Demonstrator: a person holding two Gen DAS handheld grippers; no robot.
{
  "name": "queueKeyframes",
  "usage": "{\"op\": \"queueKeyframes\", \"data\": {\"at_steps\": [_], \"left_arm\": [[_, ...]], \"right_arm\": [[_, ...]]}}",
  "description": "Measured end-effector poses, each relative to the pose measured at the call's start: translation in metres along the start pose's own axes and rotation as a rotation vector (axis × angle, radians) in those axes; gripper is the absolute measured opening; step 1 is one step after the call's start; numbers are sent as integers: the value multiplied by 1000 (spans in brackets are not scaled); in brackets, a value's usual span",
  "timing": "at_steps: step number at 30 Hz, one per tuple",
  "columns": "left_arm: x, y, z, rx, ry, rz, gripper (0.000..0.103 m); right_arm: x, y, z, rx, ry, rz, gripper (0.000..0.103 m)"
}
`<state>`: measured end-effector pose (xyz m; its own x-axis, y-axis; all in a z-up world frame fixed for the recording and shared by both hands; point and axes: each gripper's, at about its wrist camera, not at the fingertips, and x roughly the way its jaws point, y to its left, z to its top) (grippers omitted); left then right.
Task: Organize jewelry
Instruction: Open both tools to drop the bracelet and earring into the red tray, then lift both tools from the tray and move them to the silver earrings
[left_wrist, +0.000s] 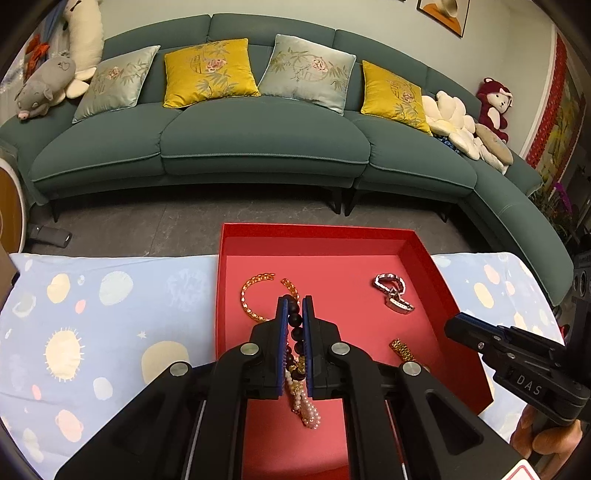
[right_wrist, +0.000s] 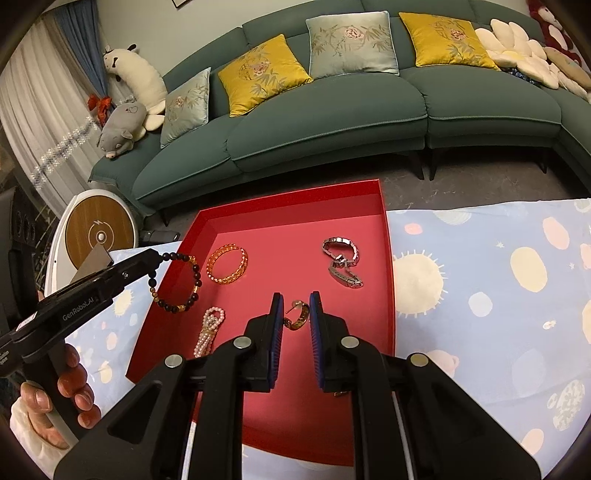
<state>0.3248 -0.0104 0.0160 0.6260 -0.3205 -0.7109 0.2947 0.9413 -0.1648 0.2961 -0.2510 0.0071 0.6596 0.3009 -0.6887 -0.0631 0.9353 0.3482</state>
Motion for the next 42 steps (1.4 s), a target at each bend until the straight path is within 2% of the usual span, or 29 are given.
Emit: {"op": "queueKeyframes", "data": {"at_steps": [8, 10, 12, 13, 14, 18, 22, 27, 30, 31, 32, 35, 39, 42], "left_arm": [[13, 8, -1, -11, 4, 26, 6], [13, 11, -2, -29, -9, 20, 10], [13, 15, 0, -53, -7, 13, 17], [11, 16, 1, -66, -10, 17, 31], [7, 17, 2, -74, -25, 24, 40], [-19, 13, 12, -73, -97, 63, 41], [-60, 2, 24, -85, -163, 68, 41], [-120, -23, 28, -79, -189, 57, 41], [-154, -39, 10, -51, -219, 65, 47], [-161, -44, 2, -51, -225, 79, 51], [-167, -47, -7, -54, -216, 78, 51], [-175, -55, -38, -48, -149, 46, 52], [-170, -59, -90, -11, -61, 97, 53], [-161, -58, -119, -22, 12, 91, 53]], "right_arm": [[16, -10, 0, 21, 1, -22, 15], [16, -12, 0, 23, -3, -22, 18], [14, -12, 2, 19, -18, -30, 32], [11, -11, 3, 16, -32, -37, 44], [7, -9, 4, 12, -49, -46, 52], [-17, 0, 12, -7, -116, -40, 53], [-61, 14, 18, -40, -181, -27, 53], [-125, 24, 5, -61, -229, -29, 53], [-166, 21, -27, -68, -272, -38, 53], [-176, 19, -38, -71, -275, -55, 53], [-183, 17, -48, -72, -269, -65, 53], [-199, 15, -73, -72, -248, -73, 53], [-214, 13, -104, -90, -233, -92, 53], [-215, 13, -129, -116, -198, -121, 53]]}}
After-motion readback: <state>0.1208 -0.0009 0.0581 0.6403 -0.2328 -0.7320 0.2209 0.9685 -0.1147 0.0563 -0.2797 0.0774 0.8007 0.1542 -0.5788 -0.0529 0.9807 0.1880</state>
